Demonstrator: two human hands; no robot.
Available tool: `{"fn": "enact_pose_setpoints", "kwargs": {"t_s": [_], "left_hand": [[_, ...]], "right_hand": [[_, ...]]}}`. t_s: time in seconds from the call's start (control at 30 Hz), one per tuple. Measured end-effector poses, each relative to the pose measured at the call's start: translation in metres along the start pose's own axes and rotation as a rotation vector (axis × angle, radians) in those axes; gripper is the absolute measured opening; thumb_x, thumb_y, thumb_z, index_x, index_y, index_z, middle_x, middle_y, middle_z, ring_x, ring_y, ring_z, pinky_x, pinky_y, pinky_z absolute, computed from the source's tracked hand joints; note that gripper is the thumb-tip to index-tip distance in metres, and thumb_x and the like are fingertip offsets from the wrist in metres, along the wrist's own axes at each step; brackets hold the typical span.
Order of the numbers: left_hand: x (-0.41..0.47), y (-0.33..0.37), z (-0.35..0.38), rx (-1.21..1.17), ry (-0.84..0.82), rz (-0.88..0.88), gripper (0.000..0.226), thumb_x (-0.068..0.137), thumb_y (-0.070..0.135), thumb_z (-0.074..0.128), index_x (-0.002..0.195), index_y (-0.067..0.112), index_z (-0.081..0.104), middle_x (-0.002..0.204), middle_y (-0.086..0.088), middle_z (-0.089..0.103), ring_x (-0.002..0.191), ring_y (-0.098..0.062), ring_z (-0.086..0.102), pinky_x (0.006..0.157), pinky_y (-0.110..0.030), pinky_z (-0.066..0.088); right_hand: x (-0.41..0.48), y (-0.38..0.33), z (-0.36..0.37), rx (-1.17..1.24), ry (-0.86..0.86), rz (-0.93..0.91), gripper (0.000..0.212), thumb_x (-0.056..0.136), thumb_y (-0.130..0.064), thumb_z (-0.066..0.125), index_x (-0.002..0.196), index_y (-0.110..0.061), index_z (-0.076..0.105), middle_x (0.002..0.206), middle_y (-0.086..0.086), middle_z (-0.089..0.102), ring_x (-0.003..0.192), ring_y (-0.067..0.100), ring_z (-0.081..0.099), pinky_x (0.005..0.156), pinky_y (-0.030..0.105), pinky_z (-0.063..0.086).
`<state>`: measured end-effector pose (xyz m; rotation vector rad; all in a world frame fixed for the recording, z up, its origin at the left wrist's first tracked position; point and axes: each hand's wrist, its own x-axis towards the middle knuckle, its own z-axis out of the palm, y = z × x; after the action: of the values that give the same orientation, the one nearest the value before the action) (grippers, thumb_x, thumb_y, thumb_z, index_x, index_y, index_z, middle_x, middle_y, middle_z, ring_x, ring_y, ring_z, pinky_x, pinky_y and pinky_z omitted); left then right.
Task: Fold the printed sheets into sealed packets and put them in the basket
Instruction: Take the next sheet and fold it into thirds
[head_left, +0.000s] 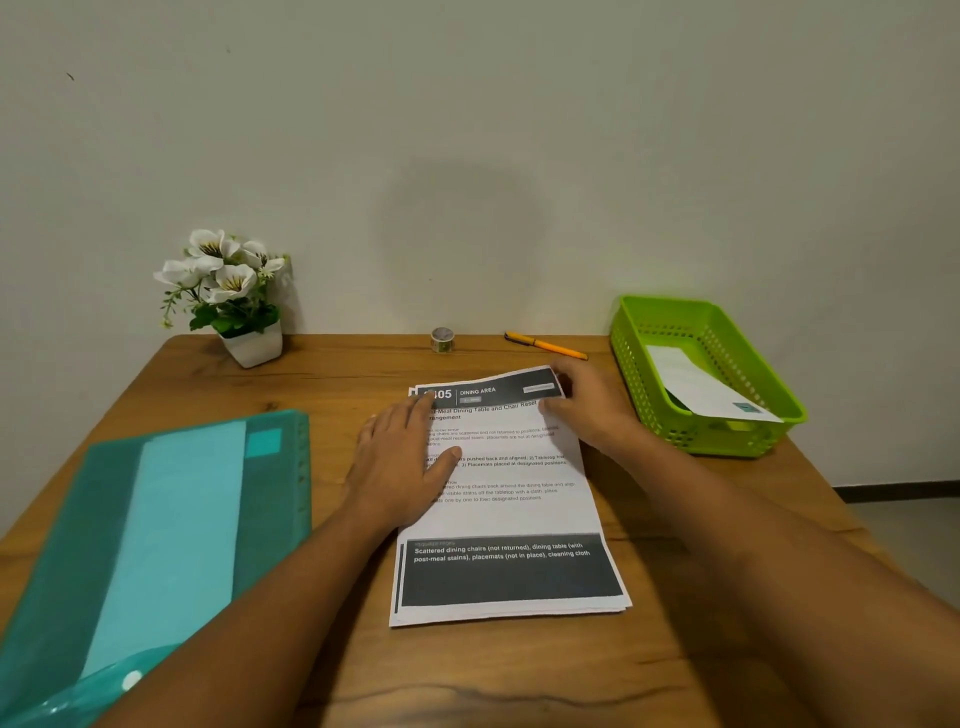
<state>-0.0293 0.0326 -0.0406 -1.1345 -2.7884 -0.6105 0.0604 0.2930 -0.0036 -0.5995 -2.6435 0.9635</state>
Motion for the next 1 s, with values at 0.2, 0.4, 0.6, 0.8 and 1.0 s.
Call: {"fn": "enact_pose_setpoints", "kwargs": {"t_s": [0.2,0.4,0.6,0.8,1.0], "left_hand": [[-0.002,0.001,-0.002,-0.049,0.047,-0.011,0.087,0.095,0.061,0.055,0.161,0.02,0.017,0.161,-0.003,0.035,0.145,-0.023,0.035,0.121,-0.05,0.03],[-0.007,0.004,-0.007,-0.106,0.107,-0.038,0.096,0.091,0.057,0.065,0.163,0.027,0.008,0.167,-0.002,0.023,0.149,-0.025,0.028,0.117,-0.051,0.036],[-0.01,0.008,-0.016,-0.12,0.183,-0.035,0.103,0.088,0.052,0.071,0.163,0.029,0.004,0.17,-0.003,0.01,0.153,-0.027,0.018,0.119,-0.053,0.029],[0.008,0.015,-0.038,0.093,0.209,0.064,0.087,0.089,0.039,0.074,0.16,0.028,0.026,0.15,0.002,0.044,0.143,-0.021,0.034,0.124,-0.055,0.017],[0.008,0.019,-0.037,0.25,0.219,0.146,0.032,0.088,0.039,0.074,0.119,0.031,0.07,0.121,0.006,0.065,0.121,-0.019,0.055,0.117,-0.052,0.027]], "right_hand": [[-0.009,-0.014,-0.013,-0.252,-0.042,-0.124,0.017,0.08,-0.004,0.064,0.081,-0.018,0.054,0.076,-0.006,0.055,0.081,0.027,0.059,0.066,0.042,0.048],[-0.014,-0.026,-0.021,-0.25,-0.021,-0.164,0.027,0.086,-0.014,0.069,0.111,-0.025,0.065,0.092,-0.007,0.065,0.085,0.02,0.061,0.063,0.035,0.046],[-0.018,-0.033,-0.028,-0.288,-0.003,-0.152,0.017,0.082,-0.006,0.062,0.086,-0.022,0.06,0.082,-0.001,0.064,0.081,0.027,0.06,0.067,0.044,0.052],[-0.029,-0.033,-0.03,-0.324,-0.001,-0.17,0.023,0.08,-0.001,0.058,0.09,-0.022,0.059,0.087,-0.001,0.065,0.085,0.029,0.059,0.068,0.044,0.052],[-0.041,-0.035,-0.02,-0.471,-0.054,-0.242,0.018,0.085,-0.01,0.06,0.093,-0.026,0.061,0.101,-0.002,0.07,0.095,0.029,0.063,0.074,0.043,0.054]]}}
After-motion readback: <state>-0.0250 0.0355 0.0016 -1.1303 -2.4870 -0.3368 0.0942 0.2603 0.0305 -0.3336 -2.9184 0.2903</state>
